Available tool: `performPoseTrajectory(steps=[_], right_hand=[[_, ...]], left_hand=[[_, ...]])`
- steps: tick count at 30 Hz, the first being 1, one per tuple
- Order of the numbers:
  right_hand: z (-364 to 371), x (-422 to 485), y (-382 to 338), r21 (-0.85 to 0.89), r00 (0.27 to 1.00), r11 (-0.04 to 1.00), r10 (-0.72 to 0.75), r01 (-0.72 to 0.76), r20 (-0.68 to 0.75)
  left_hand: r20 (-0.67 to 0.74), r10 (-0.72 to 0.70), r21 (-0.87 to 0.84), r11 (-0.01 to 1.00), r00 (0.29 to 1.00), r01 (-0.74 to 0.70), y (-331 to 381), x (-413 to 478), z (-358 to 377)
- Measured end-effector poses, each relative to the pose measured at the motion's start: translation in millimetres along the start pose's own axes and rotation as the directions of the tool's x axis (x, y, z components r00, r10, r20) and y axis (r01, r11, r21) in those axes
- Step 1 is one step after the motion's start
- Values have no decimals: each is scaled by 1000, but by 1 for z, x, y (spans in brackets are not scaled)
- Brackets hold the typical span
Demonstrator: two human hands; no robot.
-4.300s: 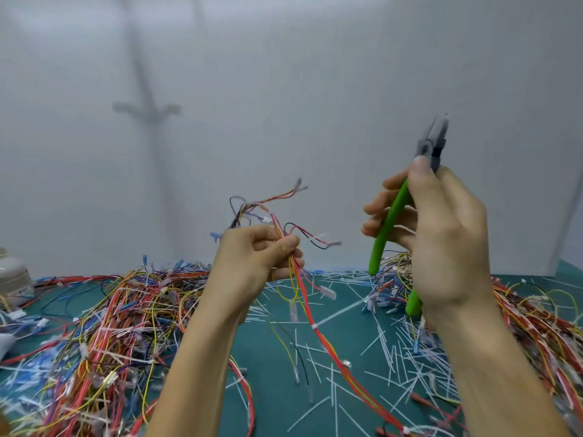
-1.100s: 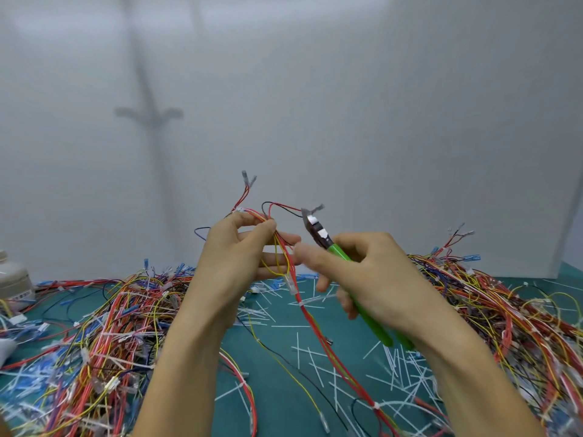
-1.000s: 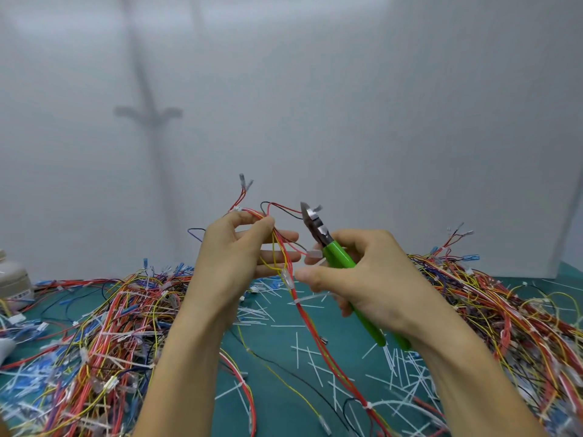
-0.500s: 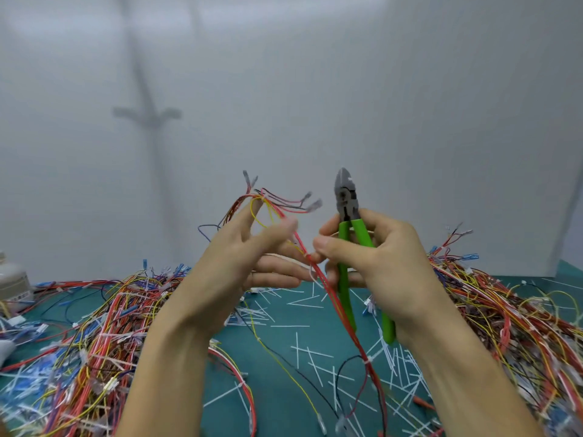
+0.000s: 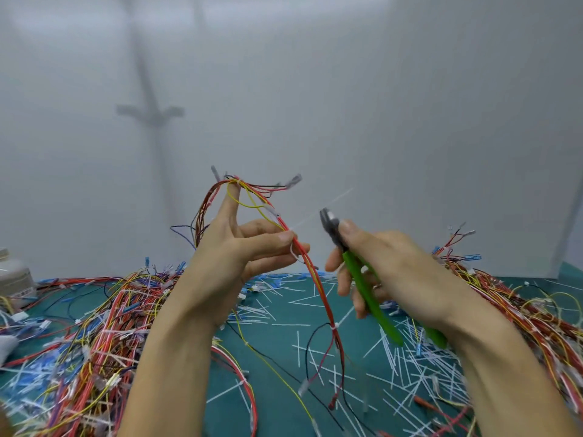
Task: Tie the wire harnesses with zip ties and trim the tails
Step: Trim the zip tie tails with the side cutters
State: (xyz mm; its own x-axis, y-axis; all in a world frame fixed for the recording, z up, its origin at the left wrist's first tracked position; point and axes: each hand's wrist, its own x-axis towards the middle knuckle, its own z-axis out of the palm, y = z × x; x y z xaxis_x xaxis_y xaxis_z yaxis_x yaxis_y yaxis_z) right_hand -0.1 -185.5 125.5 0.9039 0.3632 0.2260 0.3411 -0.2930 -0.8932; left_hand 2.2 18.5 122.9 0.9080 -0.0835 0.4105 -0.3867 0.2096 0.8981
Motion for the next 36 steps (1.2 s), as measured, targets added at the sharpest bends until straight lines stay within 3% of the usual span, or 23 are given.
performPoseTrajectory(steps=[4, 9, 31, 36], right_hand=[[3, -3, 3, -185, 997, 983, 32, -18, 70], [10, -1, -1, -294, 999, 955, -38, 31, -16], [17, -4, -10, -479, 991, 874, -120, 79, -56], [19, 0, -6, -364, 993, 928, -105, 80, -49]], left_hand=[[-38, 3, 16, 1000, 999, -2, 0, 1, 1], [-58, -3, 44, 999, 998, 6, -2, 2, 1], [-95, -58, 103, 992, 994, 68, 3, -2, 3], [-127, -49, 109, 992, 991, 63, 3, -1, 4]])
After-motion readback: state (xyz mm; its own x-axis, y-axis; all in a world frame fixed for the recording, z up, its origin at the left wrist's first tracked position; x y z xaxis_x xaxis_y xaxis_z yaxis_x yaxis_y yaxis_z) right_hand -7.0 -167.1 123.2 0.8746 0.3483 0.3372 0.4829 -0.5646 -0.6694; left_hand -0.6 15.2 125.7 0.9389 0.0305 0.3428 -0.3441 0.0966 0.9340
